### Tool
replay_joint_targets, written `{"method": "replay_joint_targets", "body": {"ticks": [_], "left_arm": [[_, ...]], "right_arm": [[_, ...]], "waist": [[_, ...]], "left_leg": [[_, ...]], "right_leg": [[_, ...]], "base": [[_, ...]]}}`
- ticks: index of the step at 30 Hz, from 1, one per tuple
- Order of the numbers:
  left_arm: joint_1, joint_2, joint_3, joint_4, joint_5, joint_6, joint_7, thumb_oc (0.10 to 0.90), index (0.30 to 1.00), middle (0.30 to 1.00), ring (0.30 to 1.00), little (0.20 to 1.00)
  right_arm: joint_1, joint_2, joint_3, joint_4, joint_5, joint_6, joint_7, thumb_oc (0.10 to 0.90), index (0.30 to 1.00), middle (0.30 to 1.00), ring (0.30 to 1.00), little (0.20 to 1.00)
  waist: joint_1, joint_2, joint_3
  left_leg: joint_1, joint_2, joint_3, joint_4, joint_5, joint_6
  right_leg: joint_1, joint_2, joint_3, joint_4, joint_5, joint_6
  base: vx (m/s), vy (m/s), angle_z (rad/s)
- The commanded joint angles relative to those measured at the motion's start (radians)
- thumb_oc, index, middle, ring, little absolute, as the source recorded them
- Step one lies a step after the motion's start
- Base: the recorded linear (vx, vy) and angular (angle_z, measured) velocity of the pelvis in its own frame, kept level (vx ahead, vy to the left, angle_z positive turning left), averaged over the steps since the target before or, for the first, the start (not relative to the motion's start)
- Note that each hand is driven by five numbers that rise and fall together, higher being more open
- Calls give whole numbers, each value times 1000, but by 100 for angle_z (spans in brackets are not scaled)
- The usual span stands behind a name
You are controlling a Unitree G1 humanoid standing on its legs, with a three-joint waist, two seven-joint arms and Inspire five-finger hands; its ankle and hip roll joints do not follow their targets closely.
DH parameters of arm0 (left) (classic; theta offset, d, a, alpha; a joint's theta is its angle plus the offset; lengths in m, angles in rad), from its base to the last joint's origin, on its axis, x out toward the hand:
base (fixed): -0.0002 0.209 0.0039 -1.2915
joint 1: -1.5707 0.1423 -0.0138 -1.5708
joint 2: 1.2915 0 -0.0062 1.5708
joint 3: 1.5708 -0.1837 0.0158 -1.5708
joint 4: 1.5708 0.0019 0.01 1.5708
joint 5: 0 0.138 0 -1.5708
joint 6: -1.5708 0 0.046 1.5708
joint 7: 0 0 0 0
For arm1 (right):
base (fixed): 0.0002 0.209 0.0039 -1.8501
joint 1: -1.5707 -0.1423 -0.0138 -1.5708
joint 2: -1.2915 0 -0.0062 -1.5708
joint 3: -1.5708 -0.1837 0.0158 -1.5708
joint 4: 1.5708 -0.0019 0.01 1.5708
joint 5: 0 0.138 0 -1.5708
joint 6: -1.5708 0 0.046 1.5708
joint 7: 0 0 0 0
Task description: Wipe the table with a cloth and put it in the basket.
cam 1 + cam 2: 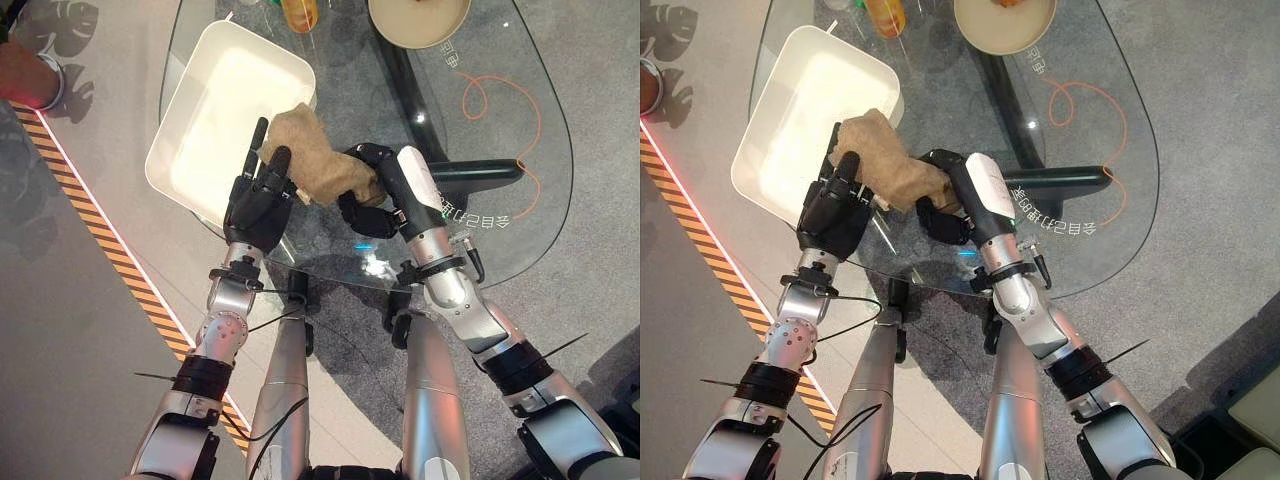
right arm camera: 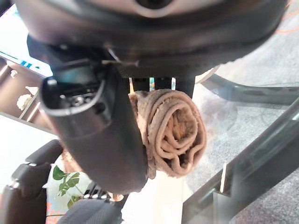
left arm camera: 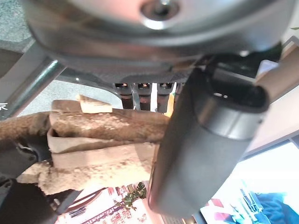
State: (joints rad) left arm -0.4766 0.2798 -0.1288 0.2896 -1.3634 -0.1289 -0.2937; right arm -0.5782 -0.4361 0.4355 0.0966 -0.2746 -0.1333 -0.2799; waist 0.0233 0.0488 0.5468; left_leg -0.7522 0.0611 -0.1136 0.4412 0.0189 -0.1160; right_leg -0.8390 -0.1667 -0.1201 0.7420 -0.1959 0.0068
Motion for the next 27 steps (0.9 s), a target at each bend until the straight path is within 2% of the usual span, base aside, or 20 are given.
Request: {"method": "replay_joint_targets", "body": {"ticks": [1,16,17,19,20,27], "left_arm": [[-57,-15,8,-166,-12,-19,-69,800,900,900,900,900],[-63,-17,-1,-166,4,-15,-77,800,900,900,900,900],[-63,-18,0,-168,4,-20,-83,520,660,660,660,620],[-61,-19,0,-171,5,-26,-85,122,319,319,319,222],[-63,-21,0,-169,6,-33,-85,100,300,300,300,200],[-59,-25,4,-177,10,-48,-90,100,300,300,300,200]], "right_arm": [[-145,46,-4,-252,21,-110,-10,100,300,300,300,200],[-161,50,23,-258,33,-95,8,100,300,300,300,200],[-162,50,23,-258,32,-93,9,100,300,300,300,200],[-161,51,25,-255,31,-94,8,100,300,300,300,200],[-160,51,25,-255,31,-95,8,100,300,300,300,200],[-148,51,18,-259,31,-98,13,100,300,300,300,200]], "waist": [[-5,-8,-27],[-2,-7,-27],[-2,-7,-27],[-2,-7,-27],[-3,-7,-27],[-2,-9,-27]], "left_leg": [[19,-67,136,110,-117,116],[21,-68,136,105,-111,115],[21,-69,137,105,-111,115],[20,-69,137,106,-111,115],[20,-68,137,106,-111,115],[23,-69,135,104,-111,115]], "right_leg": [[73,60,10,-113,68,-1],[73,59,7,-114,70,-3],[72,59,7,-115,71,-3],[70,59,8,-113,71,-3],[70,60,8,-113,70,-3],[73,57,7,-115,72,-2]], "base": [[0,0,0],[0,0,0],[0,0,0],[0,0,0],[0,0,0],[0,0,0]]}}
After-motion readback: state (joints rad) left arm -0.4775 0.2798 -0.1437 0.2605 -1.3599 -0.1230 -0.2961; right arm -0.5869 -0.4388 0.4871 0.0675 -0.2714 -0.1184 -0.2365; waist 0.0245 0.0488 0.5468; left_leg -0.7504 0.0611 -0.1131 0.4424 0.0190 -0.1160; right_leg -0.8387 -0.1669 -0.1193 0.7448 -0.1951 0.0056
